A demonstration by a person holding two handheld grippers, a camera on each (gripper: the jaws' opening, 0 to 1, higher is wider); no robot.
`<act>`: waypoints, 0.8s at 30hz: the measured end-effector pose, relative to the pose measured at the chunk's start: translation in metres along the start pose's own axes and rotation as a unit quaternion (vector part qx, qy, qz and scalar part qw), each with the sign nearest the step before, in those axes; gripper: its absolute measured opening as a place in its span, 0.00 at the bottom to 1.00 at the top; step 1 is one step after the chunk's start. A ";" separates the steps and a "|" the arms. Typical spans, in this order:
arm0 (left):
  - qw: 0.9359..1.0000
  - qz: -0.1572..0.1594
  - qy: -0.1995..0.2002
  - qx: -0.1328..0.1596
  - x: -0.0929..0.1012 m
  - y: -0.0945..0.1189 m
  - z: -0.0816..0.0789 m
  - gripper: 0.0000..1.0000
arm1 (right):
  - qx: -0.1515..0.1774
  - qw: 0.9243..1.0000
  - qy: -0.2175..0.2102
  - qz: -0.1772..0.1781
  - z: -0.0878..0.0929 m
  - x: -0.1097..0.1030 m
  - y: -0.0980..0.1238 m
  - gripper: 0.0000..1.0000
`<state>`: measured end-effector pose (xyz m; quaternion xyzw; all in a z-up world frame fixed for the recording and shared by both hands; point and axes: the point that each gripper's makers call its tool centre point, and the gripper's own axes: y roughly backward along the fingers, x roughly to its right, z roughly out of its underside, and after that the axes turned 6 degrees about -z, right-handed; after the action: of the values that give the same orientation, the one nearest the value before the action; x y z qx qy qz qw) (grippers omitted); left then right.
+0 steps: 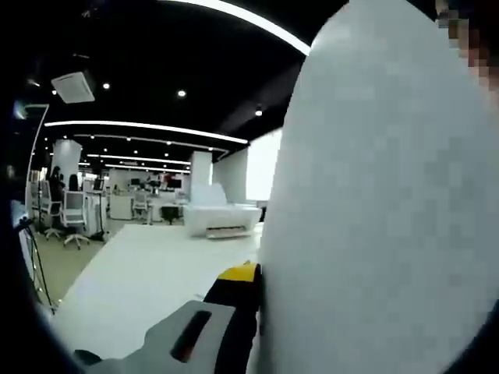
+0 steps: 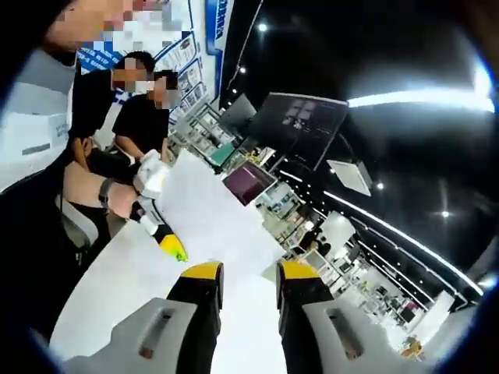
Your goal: Organize the stack of printing papers by aligning and flattening the scattered papers on the table
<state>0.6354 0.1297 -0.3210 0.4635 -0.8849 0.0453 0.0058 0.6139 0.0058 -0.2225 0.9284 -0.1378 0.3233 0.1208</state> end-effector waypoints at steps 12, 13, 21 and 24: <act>0.999 0.008 0.014 0.035 0.006 0.003 -0.017 0.06 | -0.009 0.997 -0.052 0.048 0.024 -0.006 0.039 0.23; 0.999 0.011 0.024 0.037 0.006 0.003 -0.018 0.06 | -0.008 0.997 -0.055 0.050 0.025 -0.010 0.041 0.23; 0.998 0.015 0.052 0.038 0.011 0.003 -0.023 0.06 | -0.005 0.996 -0.066 0.065 0.030 -0.016 0.054 0.24; 0.997 0.018 0.060 0.049 0.014 0.006 -0.027 0.06 | -0.010 0.995 -0.071 0.075 0.032 -0.011 0.059 0.25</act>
<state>0.6210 0.1238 -0.2938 0.4437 -0.8879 0.1165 0.0350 0.6040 -0.0577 -0.2463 0.9349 -0.2181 0.2634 0.0955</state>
